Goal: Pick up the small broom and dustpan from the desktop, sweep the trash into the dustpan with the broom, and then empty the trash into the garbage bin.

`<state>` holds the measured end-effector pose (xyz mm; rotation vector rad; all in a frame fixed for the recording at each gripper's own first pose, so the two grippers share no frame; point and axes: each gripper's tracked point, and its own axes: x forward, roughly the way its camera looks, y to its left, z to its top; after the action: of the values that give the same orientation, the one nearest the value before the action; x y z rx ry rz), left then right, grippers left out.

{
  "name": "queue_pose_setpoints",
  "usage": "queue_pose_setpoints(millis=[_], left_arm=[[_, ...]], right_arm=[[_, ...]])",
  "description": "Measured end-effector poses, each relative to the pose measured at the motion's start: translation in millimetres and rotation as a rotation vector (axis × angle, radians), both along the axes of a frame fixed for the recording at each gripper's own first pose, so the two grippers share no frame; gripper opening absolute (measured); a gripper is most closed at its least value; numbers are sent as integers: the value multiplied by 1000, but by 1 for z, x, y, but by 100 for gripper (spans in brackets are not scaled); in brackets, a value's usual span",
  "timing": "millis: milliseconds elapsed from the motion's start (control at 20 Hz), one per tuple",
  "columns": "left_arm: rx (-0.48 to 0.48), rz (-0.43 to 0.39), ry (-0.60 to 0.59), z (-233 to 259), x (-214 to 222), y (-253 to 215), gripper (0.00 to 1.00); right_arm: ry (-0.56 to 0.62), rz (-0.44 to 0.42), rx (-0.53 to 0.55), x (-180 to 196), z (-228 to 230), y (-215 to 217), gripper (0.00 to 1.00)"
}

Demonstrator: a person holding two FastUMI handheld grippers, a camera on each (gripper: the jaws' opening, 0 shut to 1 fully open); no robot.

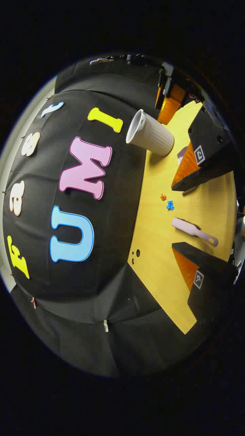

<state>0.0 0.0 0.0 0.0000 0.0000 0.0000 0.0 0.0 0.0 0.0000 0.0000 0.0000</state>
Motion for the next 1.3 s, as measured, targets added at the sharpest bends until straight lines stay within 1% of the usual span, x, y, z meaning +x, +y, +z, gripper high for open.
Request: queue_pose_setpoints(millis=[250,550,750,900,1000,1150,1300], left_arm=[[12,13,37,-7,11,9,96],[39,24,45,-6,24,24,95],[38,26,61,-9,27,29,96],[43,27,79,-16,30,30,96],[50,31,98,-23,31,31,96],[53,33,132,-32,40,32,96],[62,31,187,-53,55,32,96]], right_arm=[[109,-16,-10,8,-28,-13,98],[167,-30,-15,11,-42,-20,98],[238,-23,-16,13,-61,-19,98],[316,-31,-4,18,-82,-23,98],[376,-39,25,18,-98,-26,98],[476,-54,86,29,-130,-33,98],[573,-63,95,38,-164,-40,99]])
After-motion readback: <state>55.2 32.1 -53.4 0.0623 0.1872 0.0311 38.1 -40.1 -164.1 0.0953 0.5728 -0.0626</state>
